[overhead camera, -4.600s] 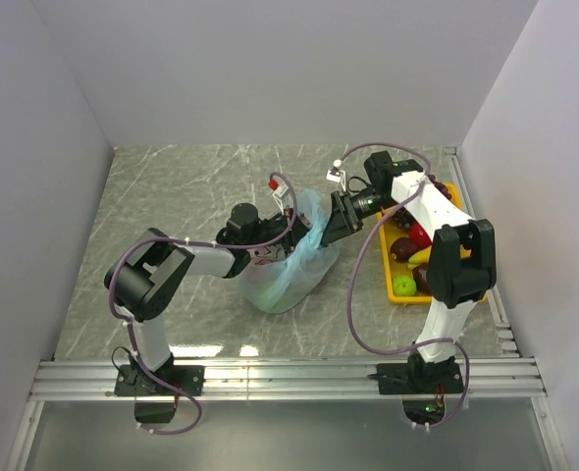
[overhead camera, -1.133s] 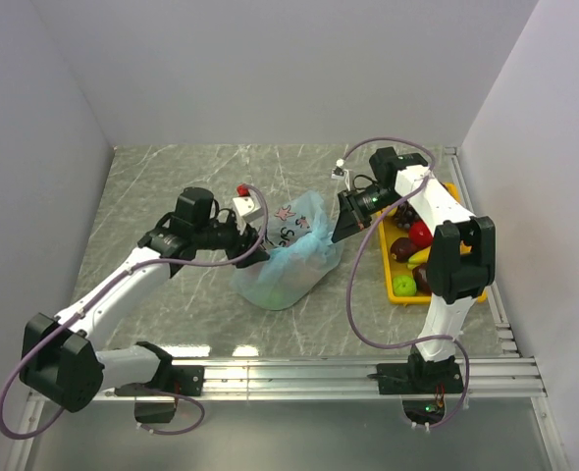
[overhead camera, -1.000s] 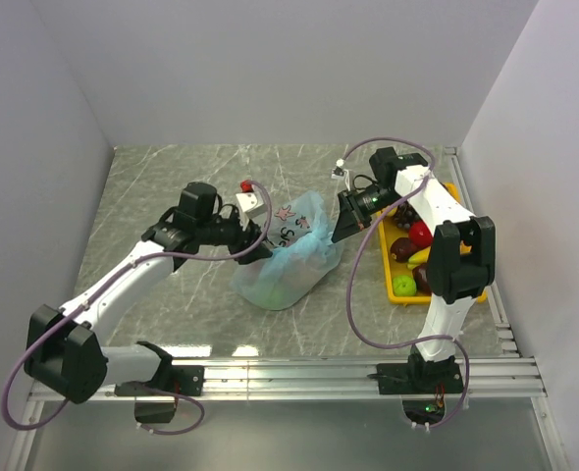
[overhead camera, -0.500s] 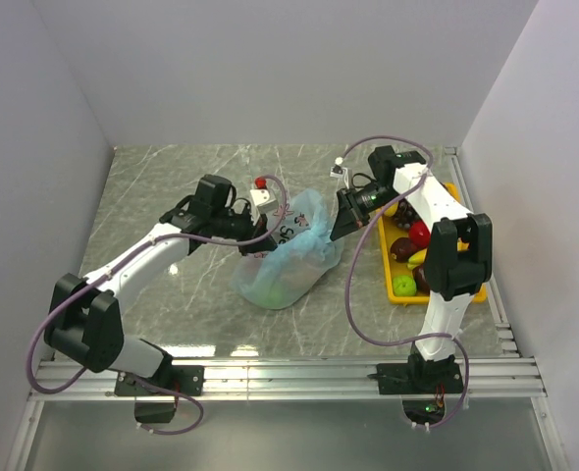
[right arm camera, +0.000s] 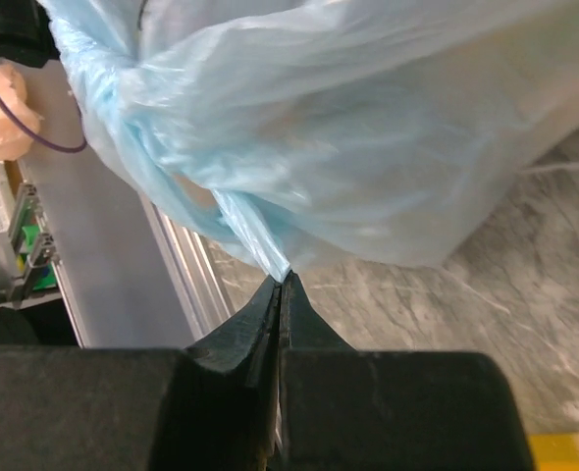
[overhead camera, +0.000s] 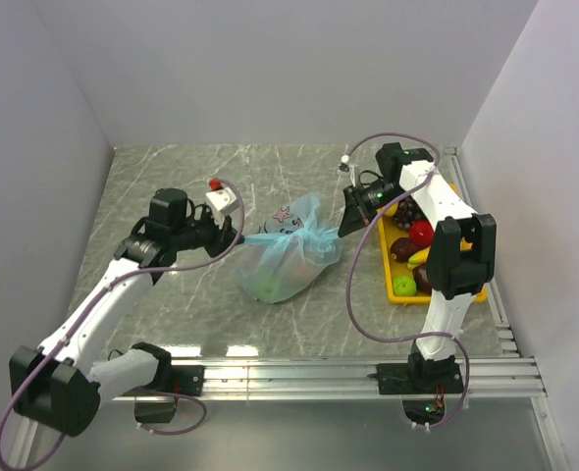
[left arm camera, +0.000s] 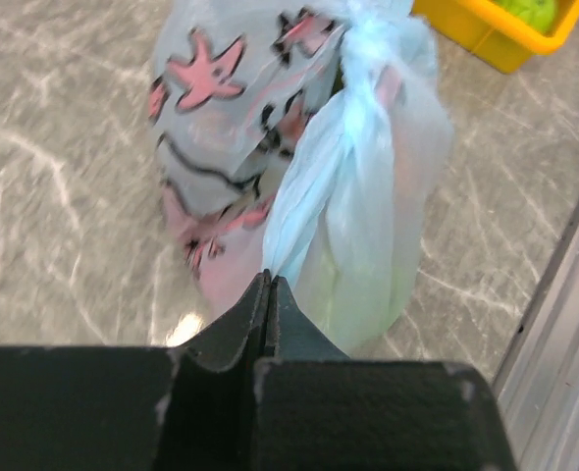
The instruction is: Place the fake fruits into the plastic bag and tie a complex knot
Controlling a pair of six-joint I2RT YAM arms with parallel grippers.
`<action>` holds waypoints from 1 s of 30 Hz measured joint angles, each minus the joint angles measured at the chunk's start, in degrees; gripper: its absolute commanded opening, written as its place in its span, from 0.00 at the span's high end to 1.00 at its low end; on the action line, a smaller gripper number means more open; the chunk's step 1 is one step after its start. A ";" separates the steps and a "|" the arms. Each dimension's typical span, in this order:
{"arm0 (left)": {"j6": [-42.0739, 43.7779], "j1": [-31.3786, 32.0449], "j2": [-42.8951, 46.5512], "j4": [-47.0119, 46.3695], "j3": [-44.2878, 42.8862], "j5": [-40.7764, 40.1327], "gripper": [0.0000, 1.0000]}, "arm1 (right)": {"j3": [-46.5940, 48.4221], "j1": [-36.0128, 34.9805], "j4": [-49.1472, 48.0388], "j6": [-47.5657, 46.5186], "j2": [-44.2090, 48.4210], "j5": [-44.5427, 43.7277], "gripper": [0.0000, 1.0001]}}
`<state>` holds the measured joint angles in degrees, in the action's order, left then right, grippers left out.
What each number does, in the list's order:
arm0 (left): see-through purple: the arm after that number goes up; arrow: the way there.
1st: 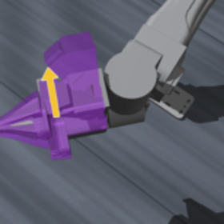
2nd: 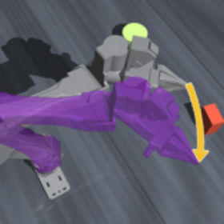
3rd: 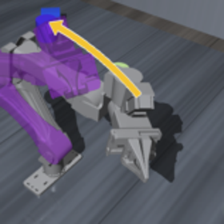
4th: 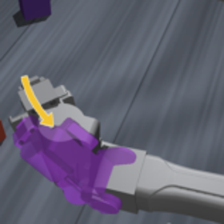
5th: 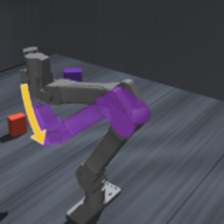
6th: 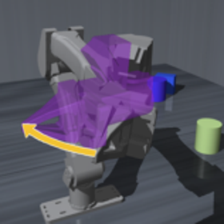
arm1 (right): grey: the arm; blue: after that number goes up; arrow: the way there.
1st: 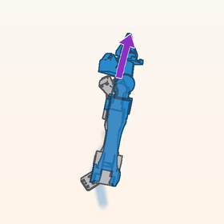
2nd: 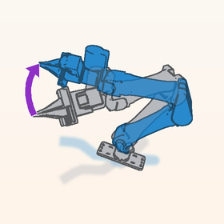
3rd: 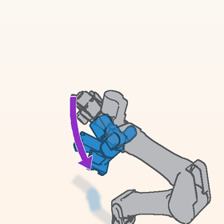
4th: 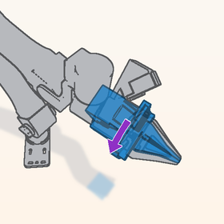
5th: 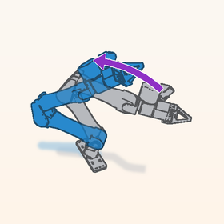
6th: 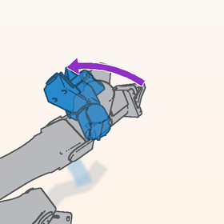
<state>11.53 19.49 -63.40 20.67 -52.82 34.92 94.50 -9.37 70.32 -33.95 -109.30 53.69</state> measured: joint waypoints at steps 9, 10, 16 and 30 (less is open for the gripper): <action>0.44 -1.22 6.38 1.44 7.63 -4.13 1.00 | 1.22 3.65 -0.04 -0.02 -0.48 -1.97 1.00; 1.31 -1.31 6.08 1.53 7.61 -3.65 0.99 | 1.22 3.28 -0.02 -0.02 -0.48 -2.27 1.00; 6.86 -2.49 -0.42 5.09 3.69 -0.85 0.79 | 1.22 0.98 -0.68 -0.13 -0.46 -5.16 0.94; 16.72 -2.93 -11.85 11.82 -7.06 6.97 0.30 | 1.25 -0.35 -0.35 -3.15 -0.46 -10.32 0.27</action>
<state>28.25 16.56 -75.24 32.49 -59.88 41.89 95.74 -9.72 69.97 -37.10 -109.75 43.38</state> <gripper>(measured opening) 0.682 0.734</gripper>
